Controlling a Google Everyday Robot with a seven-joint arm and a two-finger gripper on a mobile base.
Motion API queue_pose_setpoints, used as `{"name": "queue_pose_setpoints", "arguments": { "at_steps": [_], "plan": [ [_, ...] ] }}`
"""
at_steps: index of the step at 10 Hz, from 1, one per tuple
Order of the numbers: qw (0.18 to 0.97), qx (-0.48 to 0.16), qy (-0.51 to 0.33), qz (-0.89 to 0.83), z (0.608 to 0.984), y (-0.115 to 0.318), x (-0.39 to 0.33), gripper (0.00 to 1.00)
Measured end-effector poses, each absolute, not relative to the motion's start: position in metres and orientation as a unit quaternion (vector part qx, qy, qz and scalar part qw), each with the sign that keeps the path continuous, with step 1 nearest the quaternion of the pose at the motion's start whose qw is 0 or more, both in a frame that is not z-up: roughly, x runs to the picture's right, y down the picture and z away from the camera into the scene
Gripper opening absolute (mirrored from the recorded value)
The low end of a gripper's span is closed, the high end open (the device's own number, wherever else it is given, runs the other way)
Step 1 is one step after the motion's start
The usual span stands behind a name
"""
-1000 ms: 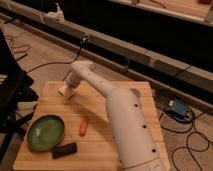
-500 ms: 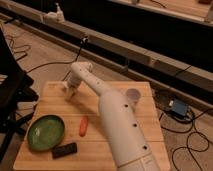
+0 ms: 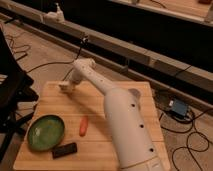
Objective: Wipe the white sponge on the table
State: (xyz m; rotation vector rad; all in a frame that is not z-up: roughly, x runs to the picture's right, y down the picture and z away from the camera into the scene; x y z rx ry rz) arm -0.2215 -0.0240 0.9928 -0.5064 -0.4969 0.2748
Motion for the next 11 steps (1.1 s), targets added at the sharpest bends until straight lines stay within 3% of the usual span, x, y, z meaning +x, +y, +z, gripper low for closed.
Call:
{"name": "queue_pose_setpoints", "arguments": {
  "at_steps": [5, 11],
  "plan": [
    [0.931, -0.265, -0.225, 0.114, 0.969, 0.005, -0.177, 0.00],
    [0.931, -0.299, -0.170, 0.124, 0.969, 0.026, -0.128, 0.00]
  ]
}}
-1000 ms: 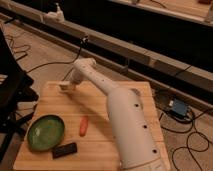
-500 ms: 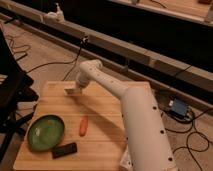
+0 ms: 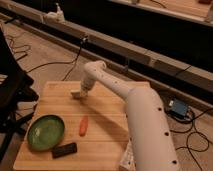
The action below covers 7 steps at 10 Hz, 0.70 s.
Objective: Wipe the white sponge on the table
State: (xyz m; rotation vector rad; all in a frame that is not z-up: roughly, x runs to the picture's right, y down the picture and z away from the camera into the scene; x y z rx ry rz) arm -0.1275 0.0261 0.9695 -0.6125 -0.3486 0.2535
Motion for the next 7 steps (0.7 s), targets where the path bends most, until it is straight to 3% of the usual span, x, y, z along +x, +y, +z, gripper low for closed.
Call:
{"name": "queue_pose_setpoints", "arguments": {
  "at_steps": [3, 7],
  "plan": [
    [0.930, -0.292, -0.158, 0.157, 0.978, 0.004, -0.114, 0.00],
    [0.921, -0.301, -0.203, 0.143, 0.981, 0.000, -0.188, 0.00]
  ]
}}
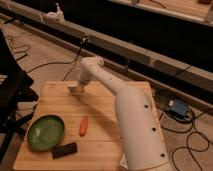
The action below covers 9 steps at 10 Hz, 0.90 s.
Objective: Wipe the white sponge on the table
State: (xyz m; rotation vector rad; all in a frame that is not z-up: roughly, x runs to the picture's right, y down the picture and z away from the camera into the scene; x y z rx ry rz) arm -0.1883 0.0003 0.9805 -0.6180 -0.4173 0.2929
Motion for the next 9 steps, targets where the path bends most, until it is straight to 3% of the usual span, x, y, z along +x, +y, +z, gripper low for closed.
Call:
{"name": "queue_pose_setpoints", "arguments": {
  "at_steps": [5, 9],
  "plan": [
    [0.913, -0.310, -0.244, 0.102, 0.959, 0.015, -0.229, 0.00],
    [0.919, -0.319, -0.207, 0.106, 0.943, 0.041, -0.169, 0.00]
  ]
}}
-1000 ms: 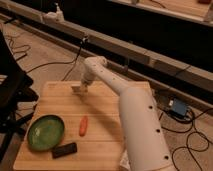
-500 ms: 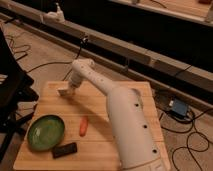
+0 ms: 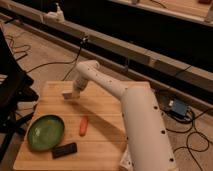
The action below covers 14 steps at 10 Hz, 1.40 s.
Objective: Wipe the white sponge on the table
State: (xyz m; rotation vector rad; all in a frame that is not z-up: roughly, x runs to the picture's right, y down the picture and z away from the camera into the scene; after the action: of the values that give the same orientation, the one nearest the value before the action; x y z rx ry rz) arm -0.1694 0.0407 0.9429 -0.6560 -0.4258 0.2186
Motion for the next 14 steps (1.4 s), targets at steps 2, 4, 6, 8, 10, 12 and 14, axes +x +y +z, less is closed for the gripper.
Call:
{"name": "queue_pose_setpoints", "arguments": {
  "at_steps": [2, 4, 6, 8, 10, 12, 14],
  "plan": [
    [0.922, -0.325, -0.163, 0.135, 0.948, 0.051, -0.121, 0.00],
    [0.924, -0.323, -0.131, 0.158, 0.957, 0.046, -0.094, 0.00],
    [0.927, -0.318, -0.109, 0.169, 0.970, 0.035, -0.086, 0.00],
    [0.929, -0.314, -0.105, 0.166, 0.982, 0.023, -0.101, 0.00],
    [0.929, -0.315, -0.120, 0.153, 0.986, 0.018, -0.133, 0.00],
    [0.926, -0.326, -0.151, 0.113, 0.977, 0.026, -0.180, 0.00],
    [0.916, -0.348, -0.187, 0.070, 0.957, 0.050, -0.219, 0.00]
  ]
}}
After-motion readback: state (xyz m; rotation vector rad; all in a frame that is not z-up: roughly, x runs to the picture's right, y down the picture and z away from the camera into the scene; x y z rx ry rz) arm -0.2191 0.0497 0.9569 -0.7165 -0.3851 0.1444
